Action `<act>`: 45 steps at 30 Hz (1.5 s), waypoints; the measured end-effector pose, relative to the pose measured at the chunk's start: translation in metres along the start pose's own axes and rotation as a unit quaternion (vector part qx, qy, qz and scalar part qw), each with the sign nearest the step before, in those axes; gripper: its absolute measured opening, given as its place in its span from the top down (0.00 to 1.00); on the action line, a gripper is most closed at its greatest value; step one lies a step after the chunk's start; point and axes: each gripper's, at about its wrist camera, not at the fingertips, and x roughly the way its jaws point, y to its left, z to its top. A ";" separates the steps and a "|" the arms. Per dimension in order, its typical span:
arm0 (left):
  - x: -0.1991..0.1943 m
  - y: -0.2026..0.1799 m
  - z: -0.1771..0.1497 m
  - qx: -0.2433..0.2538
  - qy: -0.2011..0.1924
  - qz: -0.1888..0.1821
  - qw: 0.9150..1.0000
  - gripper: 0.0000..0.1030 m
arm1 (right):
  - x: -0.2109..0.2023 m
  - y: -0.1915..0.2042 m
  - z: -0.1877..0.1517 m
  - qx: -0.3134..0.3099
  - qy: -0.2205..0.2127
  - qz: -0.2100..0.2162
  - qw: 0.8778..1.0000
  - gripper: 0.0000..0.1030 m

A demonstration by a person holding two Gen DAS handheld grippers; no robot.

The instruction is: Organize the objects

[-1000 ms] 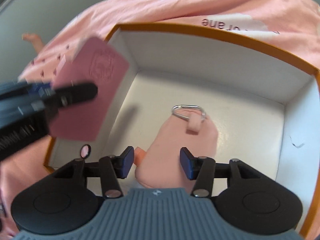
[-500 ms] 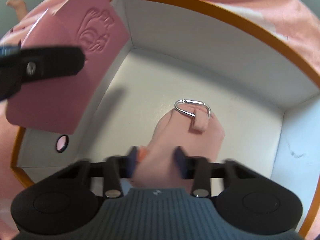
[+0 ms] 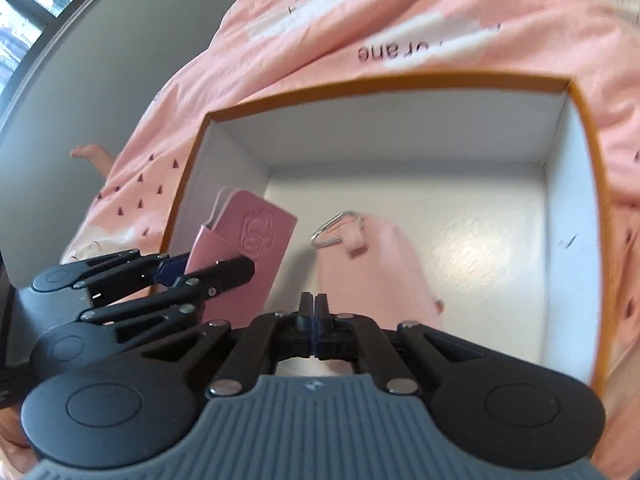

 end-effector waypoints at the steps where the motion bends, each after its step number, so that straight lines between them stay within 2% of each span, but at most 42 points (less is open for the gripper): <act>1: 0.003 -0.001 0.000 0.000 0.006 0.001 1.000 0.76 | -0.001 0.002 -0.004 -0.013 -0.002 -0.016 1.000 1.00; 4: 0.012 -0.001 0.000 -0.010 0.027 0.003 1.000 0.76 | 0.010 0.004 -0.008 -0.040 0.006 -0.054 0.998 0.96; 6: 0.019 0.002 0.000 -0.025 0.041 -0.006 0.999 0.76 | 0.017 0.001 -0.009 -0.046 0.015 -0.065 0.997 0.95; 11: 0.035 0.008 -0.004 -0.054 0.086 -0.018 0.995 0.75 | 0.018 -0.017 -0.017 -0.038 0.022 -0.048 0.998 0.94; 14: 0.030 0.009 -0.006 -0.054 0.082 -0.013 0.995 0.71 | 0.023 -0.017 -0.016 -0.035 0.021 -0.051 0.998 0.93; 16: 0.025 0.009 -0.006 -0.047 0.073 -0.004 0.996 0.71 | 0.022 -0.018 -0.018 -0.038 0.017 -0.058 0.997 0.88; 18: 0.019 0.006 -0.005 -0.025 0.063 0.016 0.998 0.70 | 0.021 -0.020 -0.018 -0.043 0.009 -0.070 0.997 0.62; 19: 0.016 0.003 -0.006 -0.011 0.058 0.026 0.998 0.70 | 0.020 -0.020 -0.018 -0.046 0.003 -0.077 0.996 0.61; 22: 0.010 -0.004 -0.008 0.021 0.047 0.046 0.998 0.70 | 0.021 -0.025 -0.015 -0.047 0.005 -0.090 0.995 0.61; 23: 0.007 -0.005 -0.008 0.025 0.042 0.053 0.997 0.64 | 0.018 -0.030 -0.015 -0.044 0.008 -0.090 0.995 0.61; 26: -0.003 0.001 -0.008 0.027 0.020 0.069 0.997 0.63 | 0.022 -0.037 -0.012 -0.031 0.016 -0.088 0.996 0.61; 30: -0.022 0.012 -0.004 0.012 -0.015 0.043 0.999 0.63 | 0.025 -0.046 -0.011 -0.016 0.029 -0.079 0.996 0.60; 34: -0.038 0.028 0.000 -0.025 -0.048 0.034 0.998 0.63 | 0.030 -0.052 -0.009 0.002 0.043 -0.067 0.997 0.60; 38: -0.041 0.044 0.001 -0.052 -0.055 0.036 0.996 0.63 | 0.038 -0.051 -0.006 0.008 0.054 -0.070 0.996 0.59; 43: -0.036 0.057 -0.003 -0.076 -0.049 0.021 0.996 0.63 | 0.053 -0.038 -0.002 0.013 0.074 -0.044 0.996 0.72; 45: -0.035 0.060 -0.007 -0.080 -0.047 0.015 0.996 0.63 | 0.055 -0.031 -0.004 0.002 0.074 -0.047 0.996 0.77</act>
